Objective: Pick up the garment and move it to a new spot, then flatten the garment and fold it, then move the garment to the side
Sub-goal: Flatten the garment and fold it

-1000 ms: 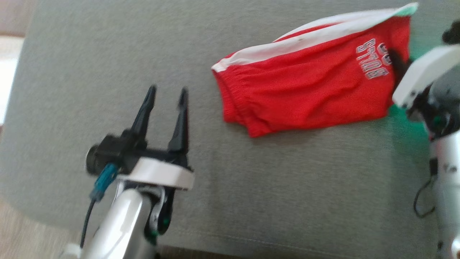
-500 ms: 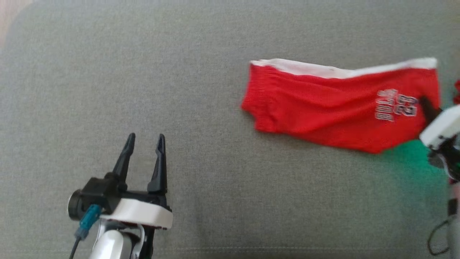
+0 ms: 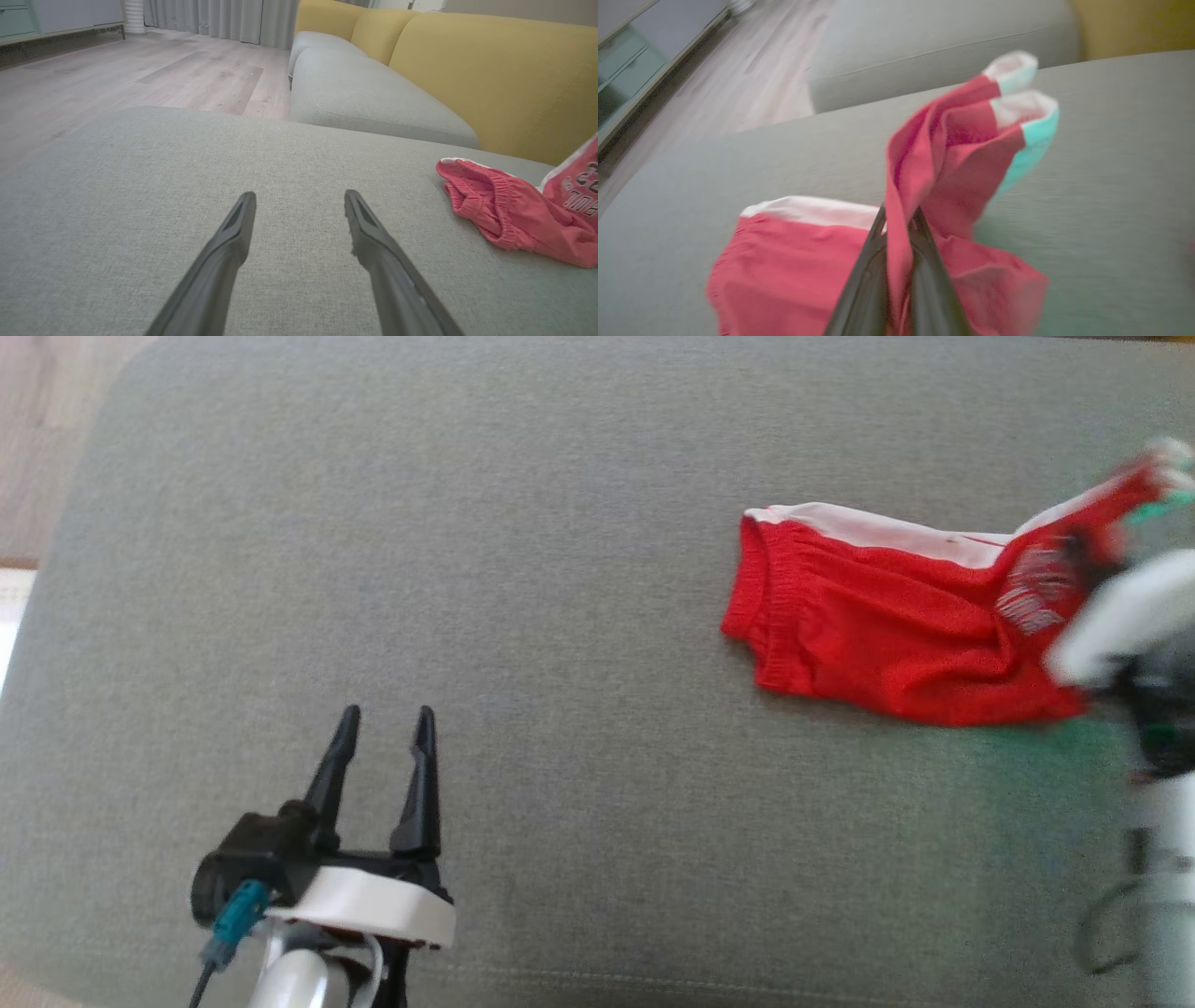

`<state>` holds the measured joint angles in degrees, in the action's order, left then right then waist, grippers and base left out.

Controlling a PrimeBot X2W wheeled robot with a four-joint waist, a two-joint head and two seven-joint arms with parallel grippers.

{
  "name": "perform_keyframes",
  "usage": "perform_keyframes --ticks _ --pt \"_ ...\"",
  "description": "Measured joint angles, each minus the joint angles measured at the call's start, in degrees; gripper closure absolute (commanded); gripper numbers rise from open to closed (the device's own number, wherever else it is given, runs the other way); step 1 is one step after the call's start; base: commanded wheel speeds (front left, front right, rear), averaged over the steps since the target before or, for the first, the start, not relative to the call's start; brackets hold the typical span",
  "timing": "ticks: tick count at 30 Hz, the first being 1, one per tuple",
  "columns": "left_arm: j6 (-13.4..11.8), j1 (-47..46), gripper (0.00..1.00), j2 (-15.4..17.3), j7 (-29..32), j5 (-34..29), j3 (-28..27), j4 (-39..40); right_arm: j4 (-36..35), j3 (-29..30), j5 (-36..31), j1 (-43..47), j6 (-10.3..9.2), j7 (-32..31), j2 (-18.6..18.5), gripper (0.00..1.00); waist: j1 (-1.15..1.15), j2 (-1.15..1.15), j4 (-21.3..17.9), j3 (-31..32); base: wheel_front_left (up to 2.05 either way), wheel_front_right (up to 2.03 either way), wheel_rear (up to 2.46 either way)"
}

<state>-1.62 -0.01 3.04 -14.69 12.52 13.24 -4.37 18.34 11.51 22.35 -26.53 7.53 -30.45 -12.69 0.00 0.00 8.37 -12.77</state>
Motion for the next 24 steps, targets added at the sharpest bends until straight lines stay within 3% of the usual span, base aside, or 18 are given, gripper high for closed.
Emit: perform_keyframes --ticks 5,8,20,21,22,23,24 --pt "-1.2 -0.1 0.00 0.0 0.0 1.5 1.5 0.1 -2.9 -12.8 -0.2 0.0 0.00 -3.1 4.6 1.00 0.00 0.00 1.5 -0.6 0.00 0.00 0.00" --pt "-1.6 -0.4 0.00 0.0 0.0 2.0 2.9 0.0 -1.3 -17.0 -1.7 0.0 0.00 -3.2 6.2 1.00 0.00 0.00 2.4 -1.1 0.00 0.00 0.00" --pt "-2.5 -0.6 0.00 -0.1 0.0 3.2 4.5 -1.0 4.4 -20.1 -3.0 -2.8 0.00 1.0 8.3 1.00 0.00 0.00 3.9 -0.6 0.00 0.00 0.00" --pt "-2.5 -0.6 0.00 -0.1 0.0 3.3 4.5 -1.1 4.8 -20.3 -3.3 -3.1 0.00 1.3 8.3 0.84 0.00 0.00 3.9 -0.5 0.00 0.00 0.00" --pt "-2.5 -0.6 0.00 -0.1 0.0 3.3 4.6 -1.2 5.2 -20.6 -3.4 -3.2 0.00 1.7 8.3 0.60 0.00 0.00 3.8 -0.4 0.00 0.00 0.00" --pt "-2.5 -0.6 0.00 -0.1 0.0 3.3 4.7 -1.3 5.4 -20.9 -3.4 -3.3 0.00 2.1 8.4 0.18 0.00 0.00 3.7 -0.3 0.00 0.00 0.00" --pt "-2.5 -0.6 0.00 -0.1 0.0 3.4 4.7 -1.3 5.6 -21.7 -3.3 -3.3 0.00 2.4 8.4 0.00 0.00 0.00 3.6 -0.2 0.00 0.00 0.00"
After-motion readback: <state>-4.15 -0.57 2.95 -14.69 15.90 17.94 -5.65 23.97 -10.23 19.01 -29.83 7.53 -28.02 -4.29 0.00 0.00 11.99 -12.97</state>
